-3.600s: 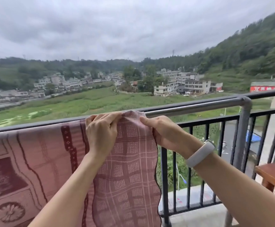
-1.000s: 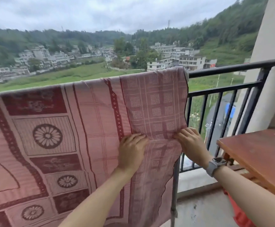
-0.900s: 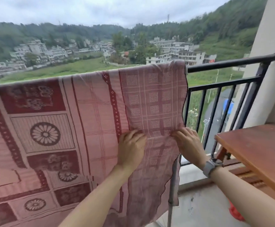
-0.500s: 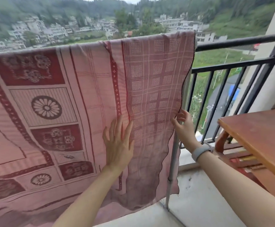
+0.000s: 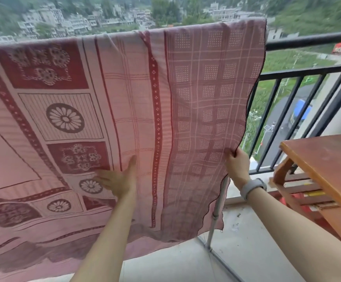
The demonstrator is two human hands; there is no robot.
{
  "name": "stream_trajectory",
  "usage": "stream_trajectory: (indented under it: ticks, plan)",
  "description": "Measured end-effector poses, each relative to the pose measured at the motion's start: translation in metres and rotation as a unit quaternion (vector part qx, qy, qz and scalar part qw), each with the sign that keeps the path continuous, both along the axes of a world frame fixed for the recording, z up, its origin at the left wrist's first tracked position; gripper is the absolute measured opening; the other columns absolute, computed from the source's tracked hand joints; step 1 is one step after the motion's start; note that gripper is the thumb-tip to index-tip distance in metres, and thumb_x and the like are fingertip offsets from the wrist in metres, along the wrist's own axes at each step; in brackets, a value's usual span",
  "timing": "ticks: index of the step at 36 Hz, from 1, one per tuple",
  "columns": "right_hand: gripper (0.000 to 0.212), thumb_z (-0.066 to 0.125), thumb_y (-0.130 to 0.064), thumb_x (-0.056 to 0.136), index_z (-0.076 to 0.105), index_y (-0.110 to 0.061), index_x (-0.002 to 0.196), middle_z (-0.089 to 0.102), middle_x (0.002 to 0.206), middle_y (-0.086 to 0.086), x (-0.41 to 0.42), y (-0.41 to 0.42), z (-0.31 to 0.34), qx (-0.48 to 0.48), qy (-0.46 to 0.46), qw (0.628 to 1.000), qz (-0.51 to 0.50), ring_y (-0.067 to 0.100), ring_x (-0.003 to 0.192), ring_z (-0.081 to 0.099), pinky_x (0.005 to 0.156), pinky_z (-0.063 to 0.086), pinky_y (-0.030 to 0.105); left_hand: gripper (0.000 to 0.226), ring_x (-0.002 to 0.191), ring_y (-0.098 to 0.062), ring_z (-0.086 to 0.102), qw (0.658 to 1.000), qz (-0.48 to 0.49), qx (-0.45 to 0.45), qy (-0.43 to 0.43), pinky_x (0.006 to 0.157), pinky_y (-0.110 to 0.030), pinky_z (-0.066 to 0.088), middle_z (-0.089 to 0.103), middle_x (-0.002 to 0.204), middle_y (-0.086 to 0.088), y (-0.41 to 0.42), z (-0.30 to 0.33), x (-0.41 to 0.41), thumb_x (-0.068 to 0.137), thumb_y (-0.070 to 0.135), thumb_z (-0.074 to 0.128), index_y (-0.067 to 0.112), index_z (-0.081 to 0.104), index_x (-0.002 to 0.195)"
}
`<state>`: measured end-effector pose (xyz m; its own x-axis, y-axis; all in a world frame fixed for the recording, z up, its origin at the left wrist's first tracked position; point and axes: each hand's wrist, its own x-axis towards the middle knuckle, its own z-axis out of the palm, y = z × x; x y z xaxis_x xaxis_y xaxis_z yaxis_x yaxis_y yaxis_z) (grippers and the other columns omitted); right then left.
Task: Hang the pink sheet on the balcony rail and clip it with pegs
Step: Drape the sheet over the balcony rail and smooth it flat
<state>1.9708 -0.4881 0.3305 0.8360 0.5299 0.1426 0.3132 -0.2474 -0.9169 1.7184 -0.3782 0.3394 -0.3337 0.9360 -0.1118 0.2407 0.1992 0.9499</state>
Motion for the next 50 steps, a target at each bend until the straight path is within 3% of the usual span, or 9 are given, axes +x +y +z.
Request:
stream_trajectory:
  ticks: [6, 13, 19, 25, 29, 33, 38, 43, 50]
  plan:
    - [0.026, 0.051, -0.015, 0.090, 0.050, -0.005, 0.066, 0.046, 0.058, 0.004, 0.011, -0.011, 0.001, -0.026, -0.056, 0.998, -0.026, 0.021, 0.054, 0.039, 0.046, 0.027, 0.030, 0.111, 0.139, -0.028, 0.025, 0.994, -0.059, 0.013, -0.091, 0.112, -0.034, 0.020, 0.018, 0.153, -0.014, 0.011, 0.004, 0.015, 0.072, 0.043, 0.074, 0.008, -0.001, 0.146]
    - [0.023, 0.054, -0.019, 0.089, 0.053, -0.012, 0.068, 0.054, 0.068, 0.008, 0.009, -0.010, -0.006, 0.001, -0.052, 0.998, -0.036, 0.023, 0.061, 0.044, 0.049, 0.030, 0.029, 0.120, 0.141, -0.020, 0.018, 0.960, -0.240, 0.120, -0.075, 0.115, -0.046, 0.020, 0.003, 0.156, -0.002, -0.028, 0.024, 0.064, 0.060, 0.056, 0.073, 0.022, -0.003, 0.146]
    - [0.022, 0.056, -0.017, 0.089, 0.060, 0.000, 0.076, 0.055, 0.067, 0.011, 0.003, -0.017, -0.011, 0.045, -0.031, 0.998, -0.005, 0.019, 0.055, 0.041, 0.050, 0.033, 0.025, 0.119, 0.143, -0.016, 0.004, 0.952, -0.253, 0.154, -0.072, 0.117, -0.039, 0.008, 0.004, 0.155, -0.004, -0.049, 0.048, 0.109, 0.064, 0.052, 0.076, 0.017, -0.001, 0.146]
    - [0.021, 0.058, -0.013, 0.088, 0.063, -0.029, 0.074, 0.063, 0.071, 0.007, 0.007, -0.029, -0.016, 0.067, 0.004, 0.995, 0.075, 0.037, 0.067, 0.059, 0.064, 0.052, 0.051, 0.112, 0.133, -0.027, 0.027, 0.965, -0.233, 0.110, -0.050, 0.105, -0.043, 0.034, 0.022, 0.144, -0.011, -0.046, 0.059, 0.143, 0.060, 0.059, 0.075, 0.008, 0.016, 0.141]
    - [0.021, 0.056, -0.009, 0.089, 0.063, -0.025, 0.077, 0.056, 0.056, -0.015, 0.010, -0.034, -0.016, 0.058, -0.004, 0.993, 0.101, 0.002, 0.047, 0.044, 0.055, 0.040, 0.034, 0.086, 0.120, -0.027, 0.036, 0.967, -0.219, 0.121, 0.040, 0.088, -0.039, 0.040, 0.037, 0.129, -0.012, -0.047, 0.059, 0.157, 0.064, 0.063, 0.069, 0.009, 0.040, 0.124]
    - [0.024, 0.054, -0.009, 0.090, 0.057, -0.015, 0.067, 0.049, 0.051, -0.008, 0.015, -0.041, -0.015, 0.044, -0.022, 0.993, 0.106, 0.013, 0.049, 0.040, 0.054, 0.034, 0.032, 0.041, 0.111, -0.027, 0.039, 0.959, -0.204, 0.171, 0.096, 0.092, -0.044, 0.041, 0.046, 0.116, -0.010, -0.046, 0.051, 0.163, 0.078, 0.052, 0.062, 0.015, 0.063, 0.096]
    - [0.027, 0.051, -0.006, 0.089, 0.047, 0.002, 0.064, 0.045, 0.056, 0.015, 0.023, -0.046, -0.014, 0.045, -0.027, 0.993, 0.106, 0.021, 0.054, 0.038, 0.052, 0.033, 0.038, 0.016, 0.099, -0.023, 0.044, 0.946, -0.166, 0.257, 0.106, 0.086, -0.048, 0.042, 0.051, 0.101, -0.004, -0.051, 0.048, 0.170, 0.080, 0.033, 0.065, 0.018, 0.068, 0.079]
    - [0.033, 0.051, -0.009, 0.090, 0.044, -0.007, 0.058, 0.049, 0.057, 0.025, 0.036, -0.048, -0.015, 0.032, -0.046, 0.996, 0.072, 0.029, 0.053, 0.042, 0.052, 0.039, 0.045, 0.010, 0.106, -0.025, 0.043, 0.840, -0.186, 0.440, 0.257, 0.085, -0.041, 0.034, 0.056, 0.109, -0.005, -0.058, 0.032, 0.163, 0.078, 0.031, 0.066, 0.021, 0.064, 0.081]
    - [0.036, 0.054, -0.012, 0.090, 0.050, 0.004, 0.058, 0.053, 0.054, 0.024, 0.053, -0.053, -0.025, -0.011, -0.020, 0.999, 0.043, 0.023, 0.050, 0.046, 0.051, 0.039, 0.038, 0.045, 0.133, -0.026, 0.024, 0.677, -0.337, 0.473, 0.452, 0.108, -0.053, 0.012, 0.038, 0.145, -0.004, -0.058, 0.004, 0.138, 0.079, 0.033, 0.063, 0.023, 0.053, 0.122]
